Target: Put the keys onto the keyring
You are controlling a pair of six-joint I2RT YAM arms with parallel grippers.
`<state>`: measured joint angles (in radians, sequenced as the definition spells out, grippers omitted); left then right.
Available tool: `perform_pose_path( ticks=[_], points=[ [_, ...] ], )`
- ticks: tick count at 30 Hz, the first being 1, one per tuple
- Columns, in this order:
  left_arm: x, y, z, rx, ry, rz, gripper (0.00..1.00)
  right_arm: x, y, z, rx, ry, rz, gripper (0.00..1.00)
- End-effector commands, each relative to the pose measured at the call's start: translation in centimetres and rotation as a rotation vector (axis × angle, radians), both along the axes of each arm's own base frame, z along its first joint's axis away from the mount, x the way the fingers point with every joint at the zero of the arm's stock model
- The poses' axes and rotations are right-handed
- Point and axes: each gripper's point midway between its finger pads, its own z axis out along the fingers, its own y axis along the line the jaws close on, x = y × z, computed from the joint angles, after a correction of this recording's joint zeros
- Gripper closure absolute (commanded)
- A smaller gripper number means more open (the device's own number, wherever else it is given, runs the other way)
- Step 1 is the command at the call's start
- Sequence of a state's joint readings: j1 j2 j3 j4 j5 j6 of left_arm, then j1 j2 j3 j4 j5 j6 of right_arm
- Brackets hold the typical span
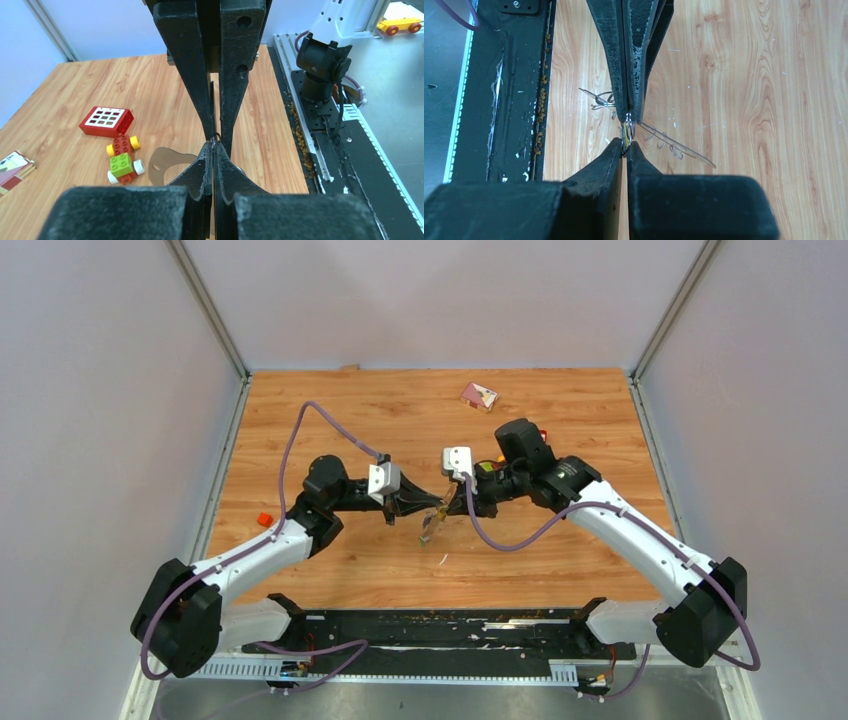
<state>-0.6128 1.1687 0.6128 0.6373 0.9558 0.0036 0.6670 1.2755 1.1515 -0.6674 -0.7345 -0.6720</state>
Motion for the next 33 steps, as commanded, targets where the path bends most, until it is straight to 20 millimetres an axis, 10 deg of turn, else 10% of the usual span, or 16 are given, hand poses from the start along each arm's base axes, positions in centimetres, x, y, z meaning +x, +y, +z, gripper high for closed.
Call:
perform_pose_path(
  ticks=[1, 12, 23, 33],
  points=[
    [-1.1, 0.2, 2.8, -0.074, -0.080, -0.036, 1.00, 0.2, 0.5, 0.4, 0.034, -0.025, 0.022, 0.99],
    [-1.6, 0.2, 2.7, -0.078, -0.088, -0.070, 1.00, -0.2, 1.1, -0.1, 0.040, 0.019, 0.061, 0.92],
    [-1.8, 0.4, 2.1, -0.062, -0.098, -0.073, 1.00, -0.3, 0.7, 1.8, 0.069, -0.051, 0.061, 0.60],
    [-2.0, 0.4, 2.1, -0.059, -0.090, -0.083, 1.00, -0.7, 0.4, 4.9, 0.136, -0.148, 0.065, 0.63]
  ],
)
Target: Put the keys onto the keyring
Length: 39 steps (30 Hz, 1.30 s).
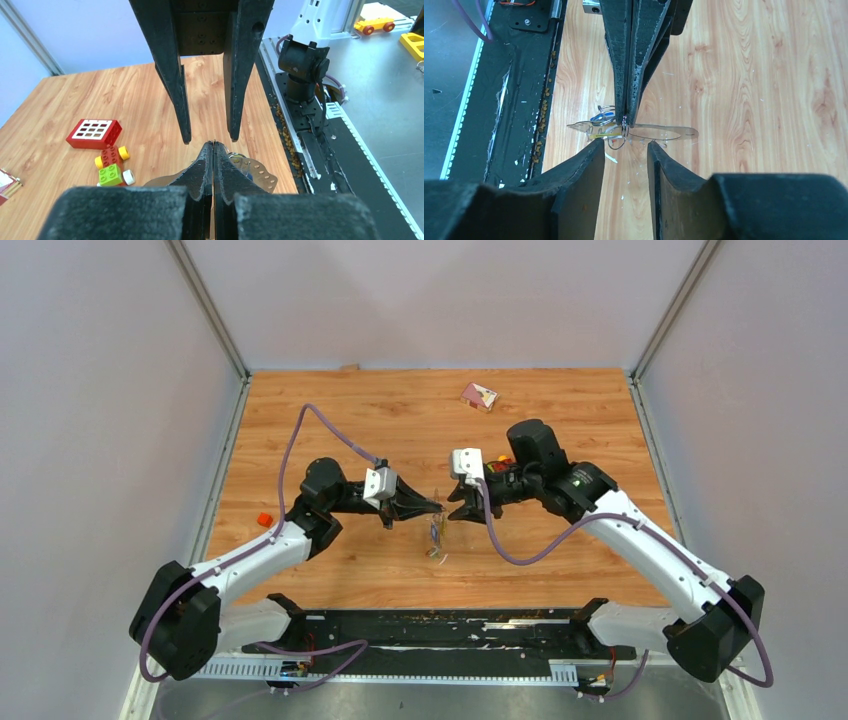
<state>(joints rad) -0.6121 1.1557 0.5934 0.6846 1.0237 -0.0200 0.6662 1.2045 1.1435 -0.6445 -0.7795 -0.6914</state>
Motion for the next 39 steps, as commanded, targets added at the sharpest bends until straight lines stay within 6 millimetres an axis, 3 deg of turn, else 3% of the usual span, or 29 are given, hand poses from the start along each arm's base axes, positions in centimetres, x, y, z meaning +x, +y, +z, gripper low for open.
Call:
perform_pose_path(
  ticks=[1, 19, 27, 31, 36, 39],
  points=[
    [-0.5, 0.2, 1.8, -0.044, -0.074, -0.014, 1.00, 0.4, 0.6, 2.4, 0.063, -0.079, 0.023, 0.64],
    [-0.3, 0.1, 1.7, -0.042, -0.063, -0.010, 1.00, 0.5, 1.6, 2.0, 0.086, -0.033, 0.053, 0.77],
    [-0.2, 0.1, 1.6, -0.041, -0.062, -0.002, 1.00, 0.4, 1.5, 1.7, 0.085, -0.041, 0.058, 1.00],
    [0.0, 0.2, 1.2, -0.025, -0.080, 0.012, 1.00, 1.2, 1.0, 2.1, 0.054, -0.084, 0.018, 1.00],
    [1.7, 0.5, -0.3, 0.126, -0.140, 0.061, 0.67, 2.3, 0.1, 1.7, -0.054, -0.085, -0.051, 1.00],
    [2.7, 0.5, -0.3, 0.174, -0.169, 0.090, 0.55, 2.8, -0.1, 1.1, -0.114, -0.087, -0.078, 1.00]
  ],
)
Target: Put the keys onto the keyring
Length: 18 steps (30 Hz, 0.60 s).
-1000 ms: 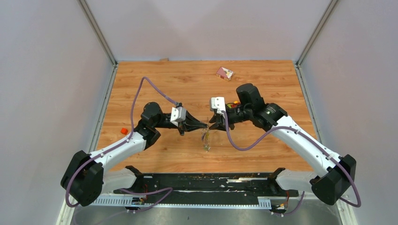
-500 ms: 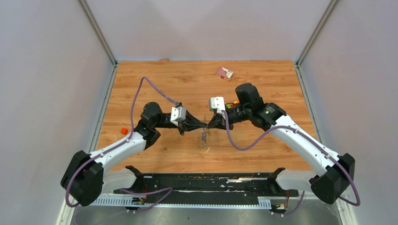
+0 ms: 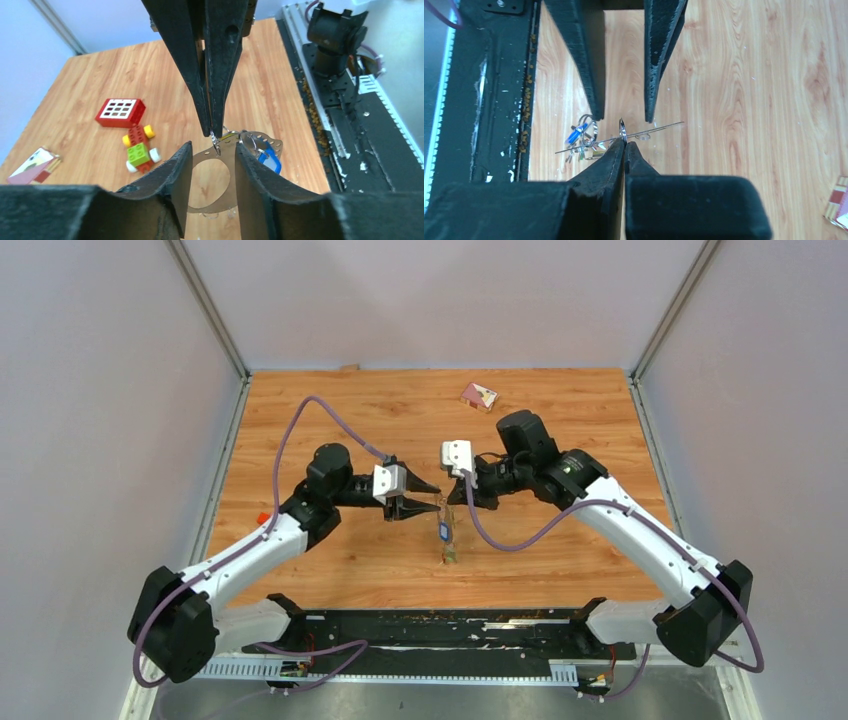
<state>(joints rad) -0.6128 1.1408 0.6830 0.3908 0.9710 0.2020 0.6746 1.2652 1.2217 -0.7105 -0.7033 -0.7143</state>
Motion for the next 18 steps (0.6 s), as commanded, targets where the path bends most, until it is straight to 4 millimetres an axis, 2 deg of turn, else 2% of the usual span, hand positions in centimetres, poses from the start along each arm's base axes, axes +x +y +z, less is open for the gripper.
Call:
perform_pose_path(
  ticks=[1, 5, 8, 18],
  points=[
    [1.3, 0.4, 0.5, 0.083, -0.102, 0.034, 0.54, 1.4, -0.1, 1.2, -0.062, -0.071, -0.040, 1.00],
    [1.5, -0.1, 0.5, 0.085, -0.094, 0.022, 0.51, 1.9, -0.1, 0.9, -0.095, -0.066, -0.067, 1.00],
    [1.9, -0.5, 0.3, 0.084, -0.075, 0.023, 0.52, 2.1, 0.1, 0.8, -0.102, -0.061, -0.073, 1.00],
    [2.2, -1.1, 0.1, 0.044, -0.046, 0.027, 0.68, 2.0, 0.7, 0.6, -0.086, -0.038, -0.064, 1.00]
  ],
)
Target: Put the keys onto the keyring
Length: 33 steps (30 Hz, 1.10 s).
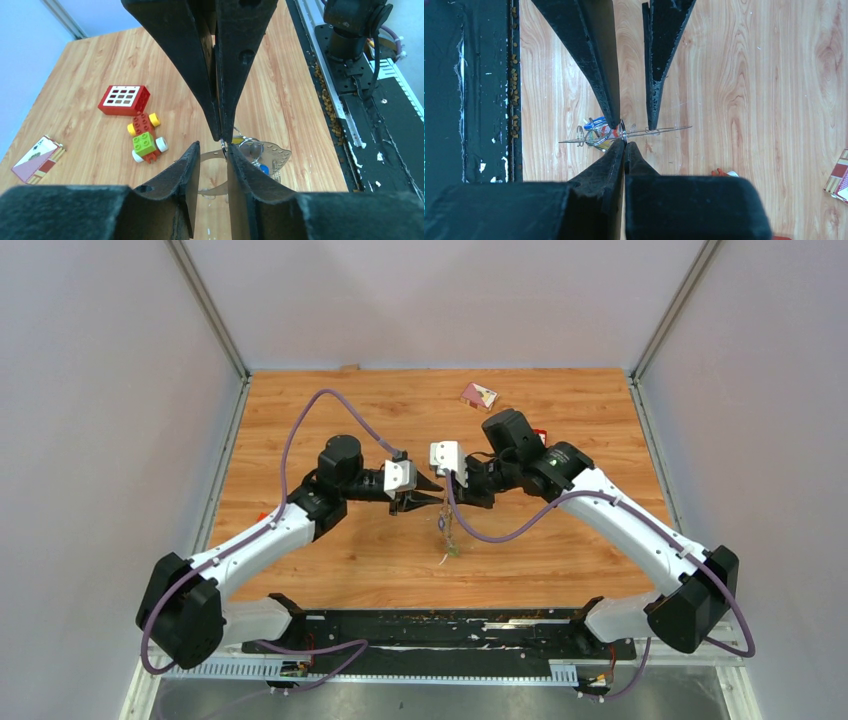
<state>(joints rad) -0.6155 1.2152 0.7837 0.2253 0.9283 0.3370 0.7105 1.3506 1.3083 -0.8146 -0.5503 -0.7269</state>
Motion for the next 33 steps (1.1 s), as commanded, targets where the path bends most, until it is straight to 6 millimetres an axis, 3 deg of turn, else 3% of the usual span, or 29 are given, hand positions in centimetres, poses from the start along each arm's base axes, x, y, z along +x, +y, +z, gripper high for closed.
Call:
perform_pose_path(
  ticks=[1, 17, 30, 33],
  points=[
    [0.1, -0.6, 1.1, -0.042, -0.022, -0.006, 0.69, 0.5, 1.1, 2.3, 0.062, -0.042, 0.008, 1.00],
    [-0.3, -0.9, 0.0, -0.031, 0.003, -0.023, 0.72, 0.4, 1.3, 2.1, 0.082, -0.036, 0.003, 1.00],
    [-0.5, -1.0, 0.2, -0.035, 0.018, -0.028, 1.00, 0.5, 1.1, 1.5, 0.072, -0.035, -0.001, 1.00],
    [-0.7, -0.8, 0.5, -0.042, 0.011, -0.027, 1.00, 0.5, 0.8, 1.1, 0.060, -0.042, -0.008, 1.00]
  ],
)
